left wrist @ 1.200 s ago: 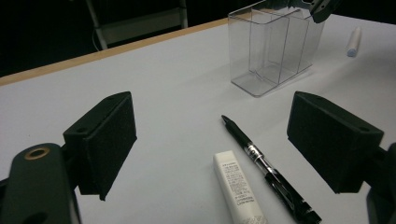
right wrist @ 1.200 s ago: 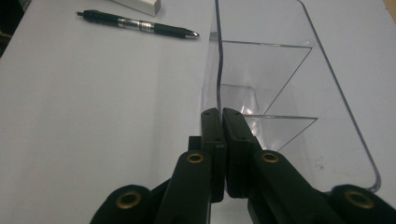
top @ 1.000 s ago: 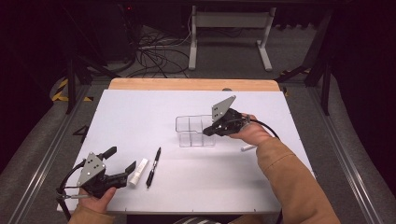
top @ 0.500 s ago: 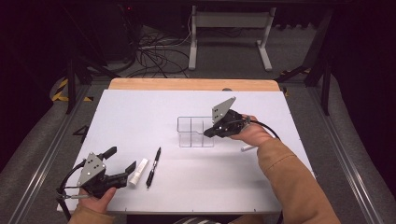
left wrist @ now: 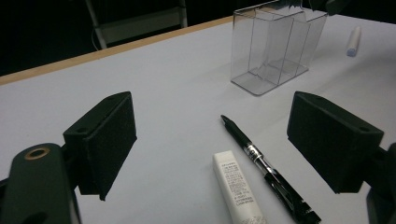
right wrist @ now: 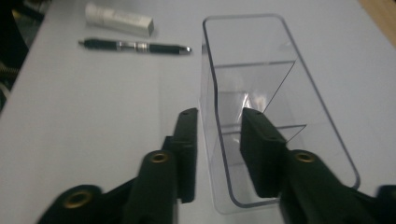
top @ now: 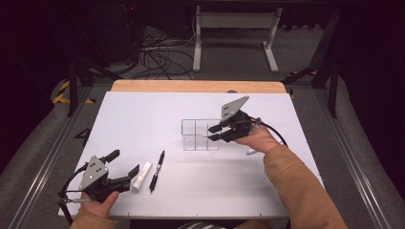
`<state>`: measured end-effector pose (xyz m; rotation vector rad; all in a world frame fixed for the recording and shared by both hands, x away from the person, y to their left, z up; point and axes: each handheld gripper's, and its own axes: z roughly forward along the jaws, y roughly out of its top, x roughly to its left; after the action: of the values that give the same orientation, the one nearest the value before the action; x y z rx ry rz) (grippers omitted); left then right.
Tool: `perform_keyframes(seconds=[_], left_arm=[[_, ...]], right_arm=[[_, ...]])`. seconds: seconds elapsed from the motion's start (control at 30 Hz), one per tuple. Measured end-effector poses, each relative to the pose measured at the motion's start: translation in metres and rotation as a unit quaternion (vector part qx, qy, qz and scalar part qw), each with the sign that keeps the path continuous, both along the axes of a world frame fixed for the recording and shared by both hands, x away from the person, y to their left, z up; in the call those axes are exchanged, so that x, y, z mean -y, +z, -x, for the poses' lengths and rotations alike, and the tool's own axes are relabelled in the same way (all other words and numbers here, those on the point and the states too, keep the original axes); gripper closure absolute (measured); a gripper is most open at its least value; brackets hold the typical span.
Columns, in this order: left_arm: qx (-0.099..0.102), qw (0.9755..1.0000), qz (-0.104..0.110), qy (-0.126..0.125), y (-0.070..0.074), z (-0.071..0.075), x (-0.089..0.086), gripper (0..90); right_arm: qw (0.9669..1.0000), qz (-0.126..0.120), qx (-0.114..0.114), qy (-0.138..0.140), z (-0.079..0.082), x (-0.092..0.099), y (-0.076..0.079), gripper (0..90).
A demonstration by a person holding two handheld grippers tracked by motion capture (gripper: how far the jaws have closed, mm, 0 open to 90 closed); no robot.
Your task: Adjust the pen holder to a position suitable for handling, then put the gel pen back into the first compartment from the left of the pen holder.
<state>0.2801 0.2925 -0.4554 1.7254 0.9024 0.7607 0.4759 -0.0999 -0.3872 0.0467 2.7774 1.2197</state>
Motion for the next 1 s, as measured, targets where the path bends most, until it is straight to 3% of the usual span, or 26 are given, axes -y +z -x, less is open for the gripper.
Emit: perform_keyframes(seconds=[0.17, 0.3, 0.33, 0.37, 0.63, 0.7, 0.73, 0.93, 1.0], left_arm=[[-0.003, 1.0, 0.004, -0.002, 0.004, -0.003, 0.0, 15.2], [-0.002, 1.0, 0.004, -0.005, 0.006, -0.003, 0.002, 14.8], [-0.002, 1.0, 0.004, -0.005, 0.006, -0.003, 0.002, 14.7], [-0.003, 1.0, 0.006, -0.007, 0.006, -0.003, 0.003, 14.6], [-0.005, 0.9999, 0.01, -0.006, 0.009, -0.003, 0.003, 13.5], [-0.007, 0.9998, 0.019, -0.008, 0.009, -0.004, 0.004, 11.1], [-0.011, 0.999, 0.039, -0.017, 0.01, -0.005, 0.005, 10.0], [-0.019, 0.999, 0.036, -0.019, 0.014, -0.005, 0.008, 7.9], [-0.02, 0.9993, 0.02, -0.023, 0.014, -0.006, 0.01, 7.2]], right_arm=[[0.9963, -0.074, 0.011, -0.043, 0.02, 0.009, 0.017, 38.5], [0.9908, -0.112, 0.026, -0.072, 0.035, 0.018, 0.026, 30.8], [0.9908, -0.112, 0.026, -0.072, 0.035, 0.018, 0.026, 30.8], [0.9885, -0.124, 0.03, -0.081, 0.041, 0.022, 0.029, 28.3], [0.9825, -0.141, 0.048, -0.112, 0.054, 0.031, 0.029, 20.2], [0.9817, -0.143, 0.049, -0.116, 0.056, 0.032, 0.029, 18.7], [0.9792, -0.156, 0.044, -0.122, 0.058, 0.034, 0.028, 15.3], [0.9754, -0.174, 0.037, -0.131, 0.067, 0.042, 0.024, 9.8], [0.9726, -0.179, 0.045, -0.141, 0.074, 0.049, 0.022, 8.3]])
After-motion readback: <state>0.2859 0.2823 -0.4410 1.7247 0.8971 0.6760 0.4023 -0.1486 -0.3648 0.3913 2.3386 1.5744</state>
